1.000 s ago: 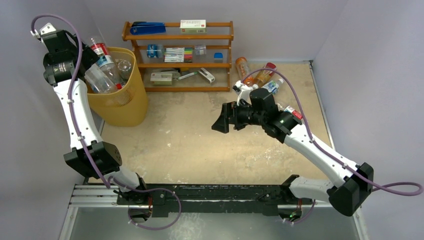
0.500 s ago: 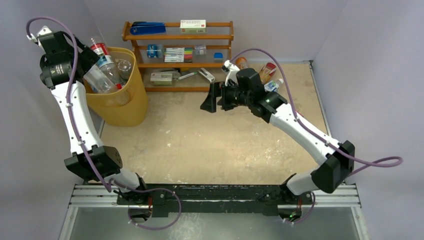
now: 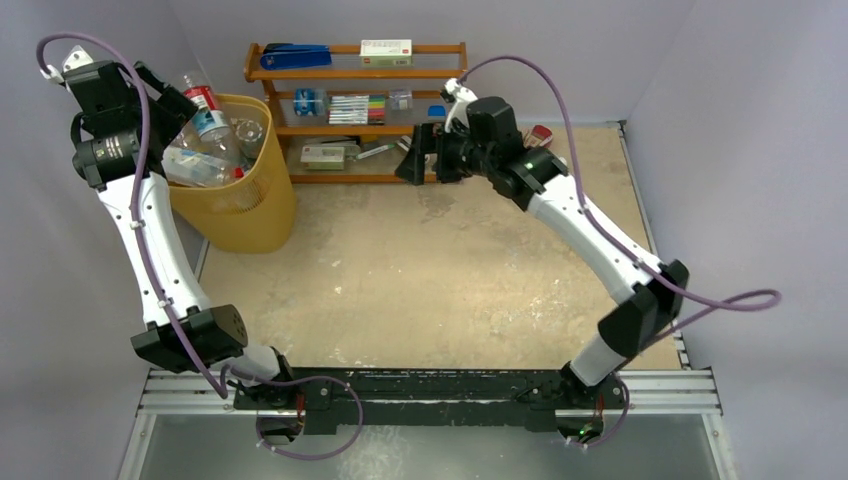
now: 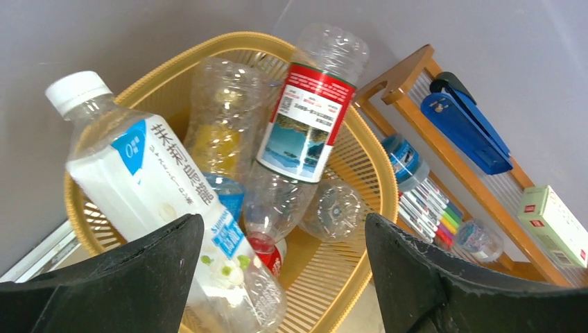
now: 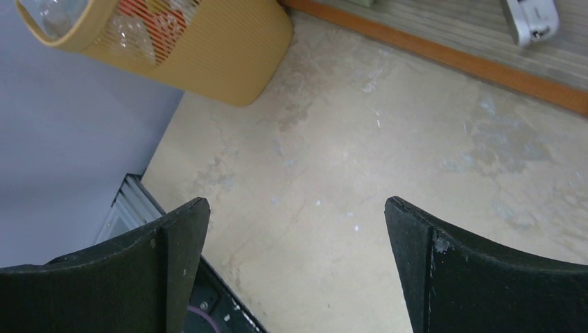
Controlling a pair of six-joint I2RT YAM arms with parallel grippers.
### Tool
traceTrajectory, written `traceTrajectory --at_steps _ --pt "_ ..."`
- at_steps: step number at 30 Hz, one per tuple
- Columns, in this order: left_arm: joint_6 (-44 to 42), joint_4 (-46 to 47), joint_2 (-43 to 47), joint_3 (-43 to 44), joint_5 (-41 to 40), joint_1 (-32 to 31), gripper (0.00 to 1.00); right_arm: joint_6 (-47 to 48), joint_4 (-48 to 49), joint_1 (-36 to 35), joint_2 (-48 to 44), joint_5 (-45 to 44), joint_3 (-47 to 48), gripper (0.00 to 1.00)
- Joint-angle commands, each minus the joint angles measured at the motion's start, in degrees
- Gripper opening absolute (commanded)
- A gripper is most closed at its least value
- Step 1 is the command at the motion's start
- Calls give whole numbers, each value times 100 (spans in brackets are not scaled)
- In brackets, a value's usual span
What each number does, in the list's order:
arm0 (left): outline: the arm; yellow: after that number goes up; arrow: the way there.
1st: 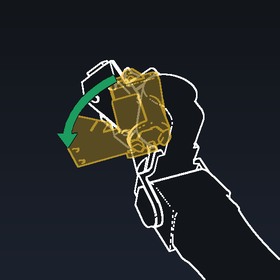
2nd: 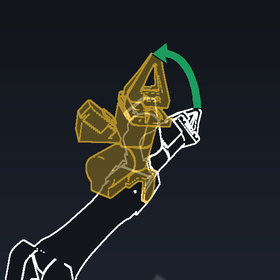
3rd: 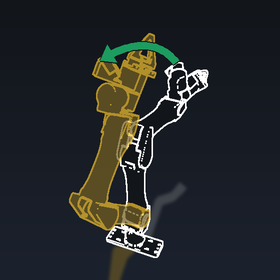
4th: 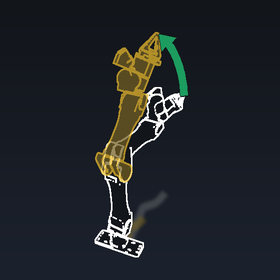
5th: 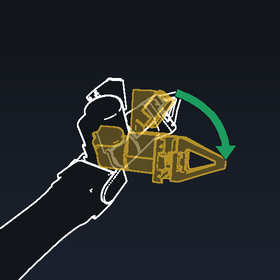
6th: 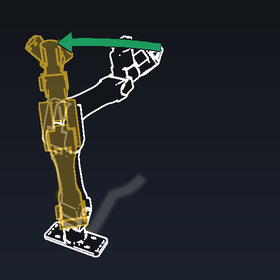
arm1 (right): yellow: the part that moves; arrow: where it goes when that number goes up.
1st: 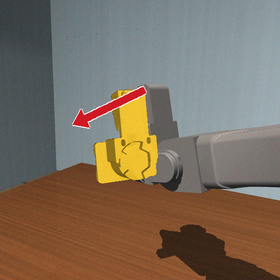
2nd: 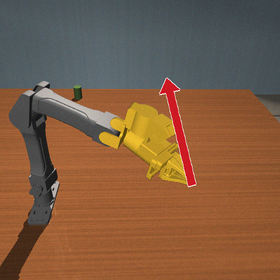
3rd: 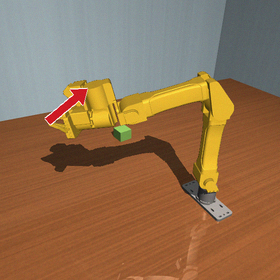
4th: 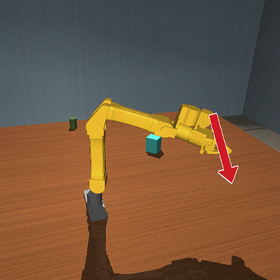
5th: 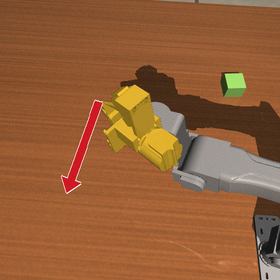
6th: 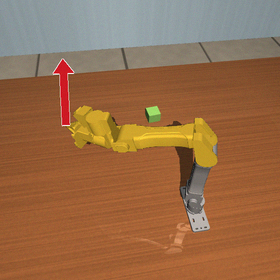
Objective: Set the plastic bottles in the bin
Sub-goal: Place the plastic bottle in the trash bin, then adjust the trash bin at the center of the board.
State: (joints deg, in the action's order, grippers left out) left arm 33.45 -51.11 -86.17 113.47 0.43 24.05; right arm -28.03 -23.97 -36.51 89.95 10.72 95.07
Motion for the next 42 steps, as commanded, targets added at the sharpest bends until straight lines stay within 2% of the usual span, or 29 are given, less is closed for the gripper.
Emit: traceTrajectory --at_steps 1,7,14,18,20,22,25,33,38,42 --pt "-146 168 289 -208 -486 152 86 101 348 -29 763 554 1052 98" --pt "-202 258 359 -386 -522 328 86 -81 470 -96 1875 1295 2419 96" --pt "183 591 567 -830 345 298 86 -463 855 -306 3204 1665 4009 96" --pt "419 1007 729 -1335 850 -115 86 -1040 1794 -386 3646 2006 4120 96" --pt "465 1098 748 -1448 985 -294 87 -1167 1972 -423 3757 2056 4133 96" --pt "461 1106 753 -1412 1071 -477 87 -1155 1987 -439 3657 1934 3858 96" --pt "404 1098 672 -1228 1200 -792 87 -1009 2051 -442 3095 1727 2897 96" --pt "-959 1004 201 -765 1609 -1236 90 -651 2165 -443 980 1010 -19 97" --pt "-1575 653 -477 -77 1710 -1323 88 -699 2344 -436 199 901 -1114 97" --pt "-1873 421 -830 252 1744 -1523 83 -695 2334 -436 -138 799 -1531 97"
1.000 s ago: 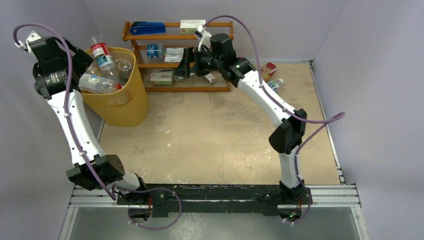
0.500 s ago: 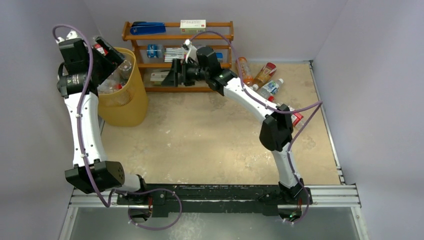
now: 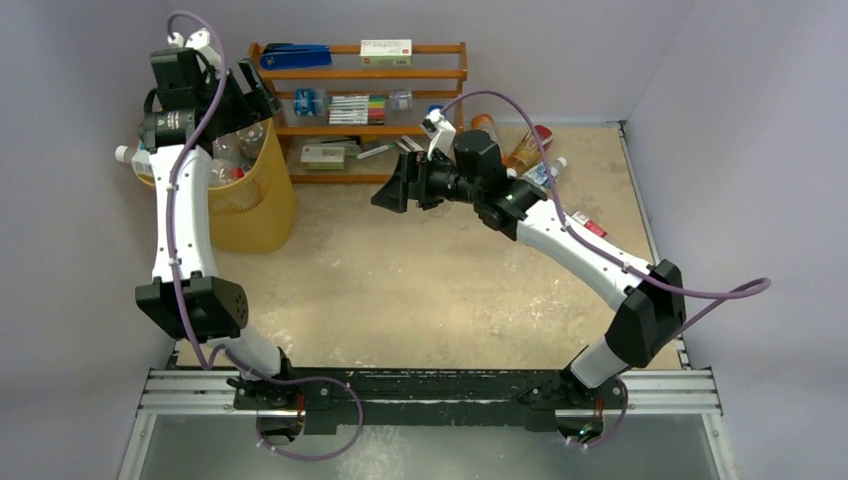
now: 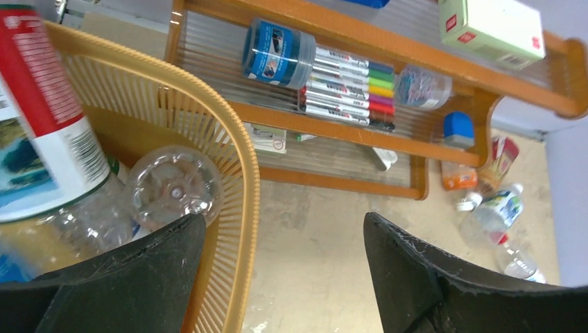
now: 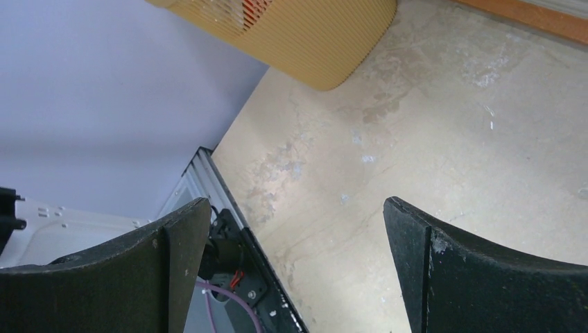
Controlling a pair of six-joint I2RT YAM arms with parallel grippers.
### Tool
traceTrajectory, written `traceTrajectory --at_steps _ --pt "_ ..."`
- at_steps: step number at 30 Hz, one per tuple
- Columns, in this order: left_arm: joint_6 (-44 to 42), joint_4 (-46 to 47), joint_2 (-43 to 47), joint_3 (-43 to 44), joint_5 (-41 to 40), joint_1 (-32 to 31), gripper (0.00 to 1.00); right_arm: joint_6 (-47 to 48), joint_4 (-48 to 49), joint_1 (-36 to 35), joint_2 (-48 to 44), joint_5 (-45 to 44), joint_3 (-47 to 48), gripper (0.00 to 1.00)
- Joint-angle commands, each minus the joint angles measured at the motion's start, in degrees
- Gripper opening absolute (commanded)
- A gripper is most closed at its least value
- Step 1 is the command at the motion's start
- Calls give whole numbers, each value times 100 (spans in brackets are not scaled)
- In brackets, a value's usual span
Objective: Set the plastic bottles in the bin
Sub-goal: Adjust the trash bin at the center of the board.
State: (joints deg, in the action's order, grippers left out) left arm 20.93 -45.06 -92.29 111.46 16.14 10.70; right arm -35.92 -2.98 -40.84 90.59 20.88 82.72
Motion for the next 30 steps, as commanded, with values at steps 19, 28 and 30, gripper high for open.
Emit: traceTrajectory --at_steps 19,28,30 --pt "-703 -904 -57 -6 -963 -376 38 94 374 -1 -331 -97 -834 96" --pt "-795 -1069 26 -238 -1094 -389 46 85 391 -1 -307 -62 -933 96" --pt "-820 -1104 26 -248 -1099 -393 47 79 391 0 -305 -58 -946 96"
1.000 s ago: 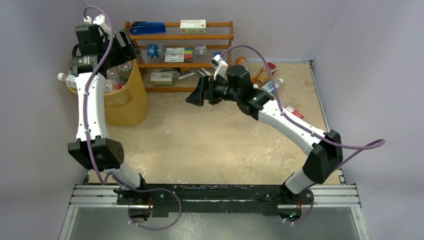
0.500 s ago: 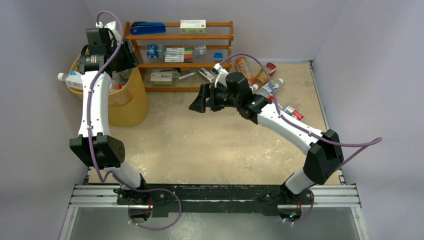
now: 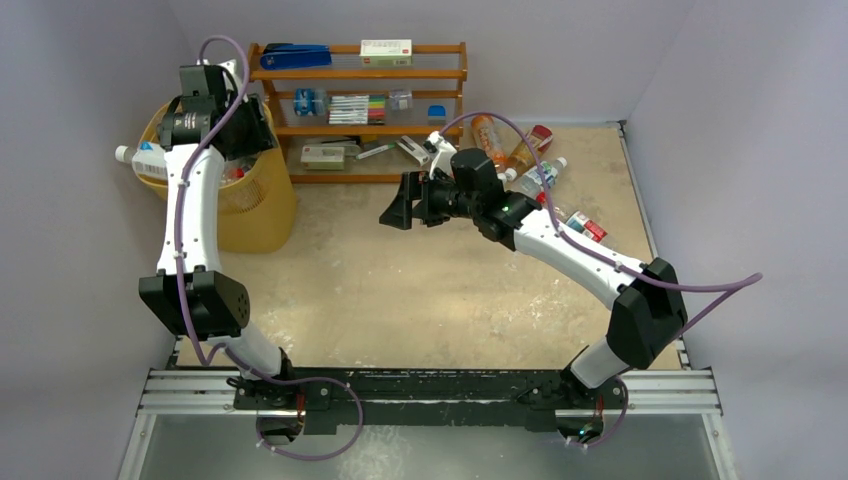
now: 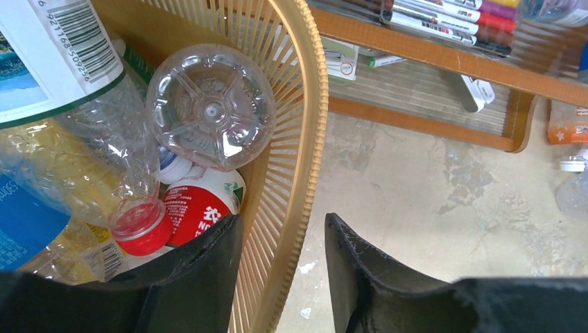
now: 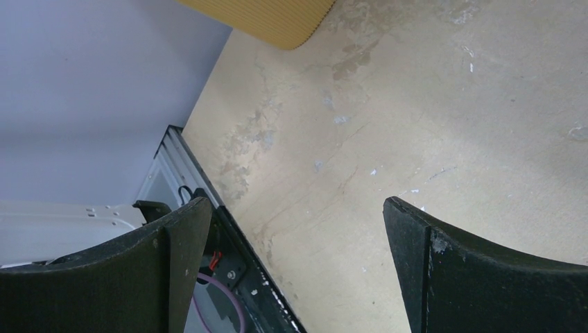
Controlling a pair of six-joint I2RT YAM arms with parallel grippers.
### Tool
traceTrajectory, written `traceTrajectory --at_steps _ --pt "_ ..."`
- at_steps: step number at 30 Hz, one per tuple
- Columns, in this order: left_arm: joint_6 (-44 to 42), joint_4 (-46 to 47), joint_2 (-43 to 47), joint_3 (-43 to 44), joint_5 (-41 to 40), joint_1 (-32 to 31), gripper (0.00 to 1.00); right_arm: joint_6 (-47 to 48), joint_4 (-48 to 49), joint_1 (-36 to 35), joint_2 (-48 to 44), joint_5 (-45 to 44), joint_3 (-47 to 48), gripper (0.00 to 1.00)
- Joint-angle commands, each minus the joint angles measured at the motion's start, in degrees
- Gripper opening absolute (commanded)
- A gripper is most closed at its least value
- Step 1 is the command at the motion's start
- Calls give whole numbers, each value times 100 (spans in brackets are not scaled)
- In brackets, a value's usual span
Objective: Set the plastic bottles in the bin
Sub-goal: Adjust the trash bin at the center of the board.
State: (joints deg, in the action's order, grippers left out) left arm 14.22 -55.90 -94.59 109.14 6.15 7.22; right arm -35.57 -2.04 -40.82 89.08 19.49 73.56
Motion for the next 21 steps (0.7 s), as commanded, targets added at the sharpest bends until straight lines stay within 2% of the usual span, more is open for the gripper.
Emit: traceTrajectory --at_steps 1,5,8,11,16,19,21 --pt "-162 -2 270 -52 -37 -46 47 44 294 -4 -154 88 -41 96" --pt "-174 -26 253 -72 -27 -88 48 25 332 -1 -152 99 -79 96" --pt "-163 -41 217 -68 -135 -140 42 26 358 -1 -151 108 -99 96" --pt "-120 -55 171 -41 -304 -230 30 11 371 1 -154 99 -121 96" --pt "55 -5 159 -142 -341 -309 19 11 369 3 -178 95 -156 96" --pt "190 -15 148 -122 -188 -309 2 6 349 -1 -220 75 -181 96" --pt "256 -17 140 -80 -142 -305 0 -2 345 0 -253 49 -208 96"
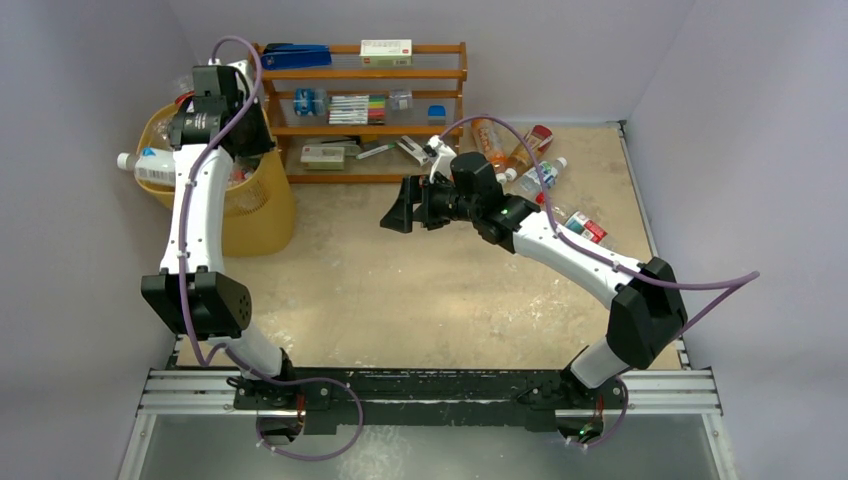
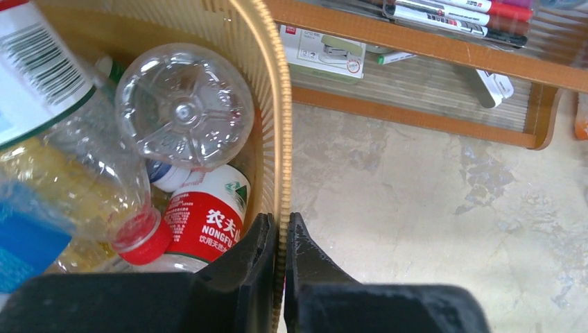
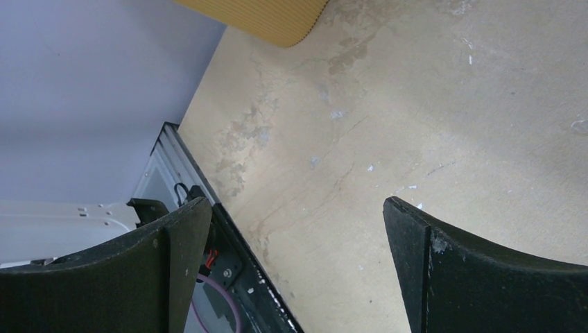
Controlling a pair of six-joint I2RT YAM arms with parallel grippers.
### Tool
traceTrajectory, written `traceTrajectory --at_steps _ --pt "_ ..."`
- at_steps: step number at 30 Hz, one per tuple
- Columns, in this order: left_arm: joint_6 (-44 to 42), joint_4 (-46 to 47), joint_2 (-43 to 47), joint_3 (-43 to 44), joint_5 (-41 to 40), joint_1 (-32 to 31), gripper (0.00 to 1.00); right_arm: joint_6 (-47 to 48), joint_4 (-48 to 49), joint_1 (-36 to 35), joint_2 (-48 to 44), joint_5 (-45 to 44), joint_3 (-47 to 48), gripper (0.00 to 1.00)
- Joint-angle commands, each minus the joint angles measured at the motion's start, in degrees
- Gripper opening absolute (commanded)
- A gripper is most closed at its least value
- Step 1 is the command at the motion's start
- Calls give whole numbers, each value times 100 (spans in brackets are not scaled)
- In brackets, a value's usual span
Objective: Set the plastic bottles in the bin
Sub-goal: Adjust the trash bin at the center of the board.
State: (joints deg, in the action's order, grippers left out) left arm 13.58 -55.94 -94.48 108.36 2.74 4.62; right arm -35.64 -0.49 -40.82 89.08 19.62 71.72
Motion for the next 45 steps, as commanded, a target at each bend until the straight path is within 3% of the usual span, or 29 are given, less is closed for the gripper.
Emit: traceTrajectory --at_steps 1,15,28,31,33,40,43,44,45 --pt "339 -17 124 25 204 -49 0 4 200 -3 -265 34 -43 96" --pt "740 82 159 268 926 -530 0 -65 155 3 -534 -118 -100 96" --pt "1055 100 -139 652 527 -2416 0 93 -359 94 -1012 -481 -79 96" --pt "947 68 -234 468 463 -2614 16 90 -403 158 -1188 -494 -190 96" --pt "853 73 -237 166 379 -2649 43 91 -419 178 -1261 -494 -255 96" --pt "622 -98 -163 -146 -181 -2678 60 86 -404 204 -1334 -470 -385 96" --pt "557 -134 -121 -225 -240 -2678 55 68 -344 198 -1332 -433 -427 96" --pt "553 -148 -110 -229 -255 -2685 47 56 -331 200 -1332 -435 -438 96" --pt "543 -163 -113 -196 -239 -2681 28 55 -319 205 -1327 -430 -447 96"
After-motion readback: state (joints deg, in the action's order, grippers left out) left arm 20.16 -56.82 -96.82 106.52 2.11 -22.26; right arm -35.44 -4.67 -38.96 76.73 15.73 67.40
